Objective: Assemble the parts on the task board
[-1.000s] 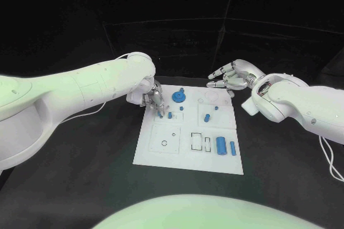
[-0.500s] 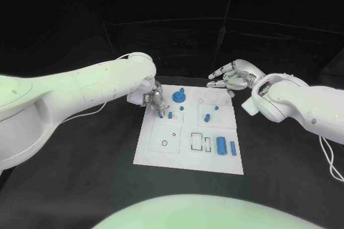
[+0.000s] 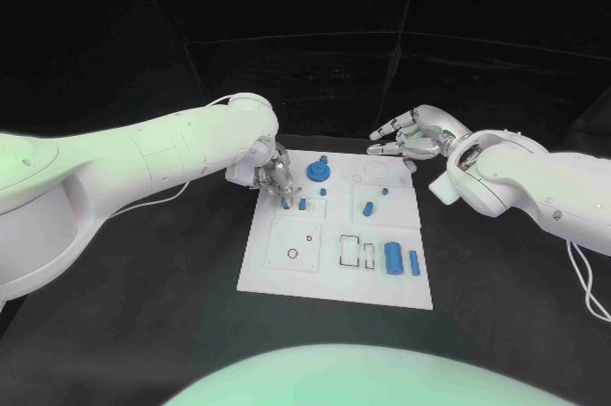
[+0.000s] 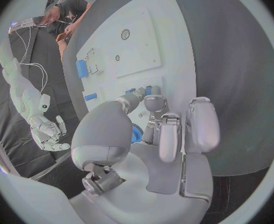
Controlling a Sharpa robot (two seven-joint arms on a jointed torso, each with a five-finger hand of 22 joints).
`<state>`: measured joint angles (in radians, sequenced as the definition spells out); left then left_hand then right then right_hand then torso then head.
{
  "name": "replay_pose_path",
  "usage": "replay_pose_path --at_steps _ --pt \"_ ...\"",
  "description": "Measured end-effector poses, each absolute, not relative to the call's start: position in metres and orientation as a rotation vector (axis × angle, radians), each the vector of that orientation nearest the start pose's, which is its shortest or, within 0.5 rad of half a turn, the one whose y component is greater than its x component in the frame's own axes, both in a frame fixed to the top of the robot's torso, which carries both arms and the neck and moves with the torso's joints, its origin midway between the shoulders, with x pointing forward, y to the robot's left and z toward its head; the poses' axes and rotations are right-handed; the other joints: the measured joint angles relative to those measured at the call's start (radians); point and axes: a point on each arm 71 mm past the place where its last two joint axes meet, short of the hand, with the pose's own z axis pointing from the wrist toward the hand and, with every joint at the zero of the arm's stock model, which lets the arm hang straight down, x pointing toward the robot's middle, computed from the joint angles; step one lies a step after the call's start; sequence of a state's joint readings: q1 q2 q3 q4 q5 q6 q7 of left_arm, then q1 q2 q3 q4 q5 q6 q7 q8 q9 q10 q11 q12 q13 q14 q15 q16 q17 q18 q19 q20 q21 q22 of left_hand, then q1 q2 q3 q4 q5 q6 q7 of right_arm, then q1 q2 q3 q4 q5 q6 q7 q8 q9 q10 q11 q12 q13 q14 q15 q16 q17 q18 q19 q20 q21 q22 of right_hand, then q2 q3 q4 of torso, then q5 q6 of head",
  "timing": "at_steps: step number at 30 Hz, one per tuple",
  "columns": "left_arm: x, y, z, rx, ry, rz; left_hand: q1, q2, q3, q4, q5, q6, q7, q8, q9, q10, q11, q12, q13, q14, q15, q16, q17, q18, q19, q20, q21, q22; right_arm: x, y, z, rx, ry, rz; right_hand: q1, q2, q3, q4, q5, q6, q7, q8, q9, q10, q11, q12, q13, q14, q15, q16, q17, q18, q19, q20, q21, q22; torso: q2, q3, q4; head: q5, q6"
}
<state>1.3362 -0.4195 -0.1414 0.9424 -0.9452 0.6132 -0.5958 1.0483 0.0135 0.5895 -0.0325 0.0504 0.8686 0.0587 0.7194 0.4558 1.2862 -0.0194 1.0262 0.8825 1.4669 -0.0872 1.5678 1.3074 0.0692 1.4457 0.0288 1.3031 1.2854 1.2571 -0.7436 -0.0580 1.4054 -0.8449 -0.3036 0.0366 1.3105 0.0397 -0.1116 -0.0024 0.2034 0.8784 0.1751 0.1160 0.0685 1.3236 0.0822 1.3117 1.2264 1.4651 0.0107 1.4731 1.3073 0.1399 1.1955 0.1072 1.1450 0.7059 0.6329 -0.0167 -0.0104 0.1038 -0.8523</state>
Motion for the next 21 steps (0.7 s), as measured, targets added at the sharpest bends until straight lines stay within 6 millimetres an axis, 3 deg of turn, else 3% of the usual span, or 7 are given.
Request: replay_pose_path --at_steps 21 --pt "0.5572 0.1692 -0.2282 -0.022 2.702 -0.128 -0.002 -0.002 0.005 -0.005 0.004 0.0 0.001 0.005 0.001 0.004 -0.004 0.0 0.0 0.0 0.0 0.0 0.0 0.0 0.0 0.0 0.0 0.001 0.5153 -0.1845 -0.1725 0.338 1.724 1.011 0.0 0.0 0.0 0.0 0.0 0.0 0.0 0.0 0.0 0.0 0.0 0.0 0.0 0.0 0.0 0.0 0.001 0.0 0.0 0.0 0.0 0.0 0.0 0.0001 -0.0003 -0.003 -0.003"
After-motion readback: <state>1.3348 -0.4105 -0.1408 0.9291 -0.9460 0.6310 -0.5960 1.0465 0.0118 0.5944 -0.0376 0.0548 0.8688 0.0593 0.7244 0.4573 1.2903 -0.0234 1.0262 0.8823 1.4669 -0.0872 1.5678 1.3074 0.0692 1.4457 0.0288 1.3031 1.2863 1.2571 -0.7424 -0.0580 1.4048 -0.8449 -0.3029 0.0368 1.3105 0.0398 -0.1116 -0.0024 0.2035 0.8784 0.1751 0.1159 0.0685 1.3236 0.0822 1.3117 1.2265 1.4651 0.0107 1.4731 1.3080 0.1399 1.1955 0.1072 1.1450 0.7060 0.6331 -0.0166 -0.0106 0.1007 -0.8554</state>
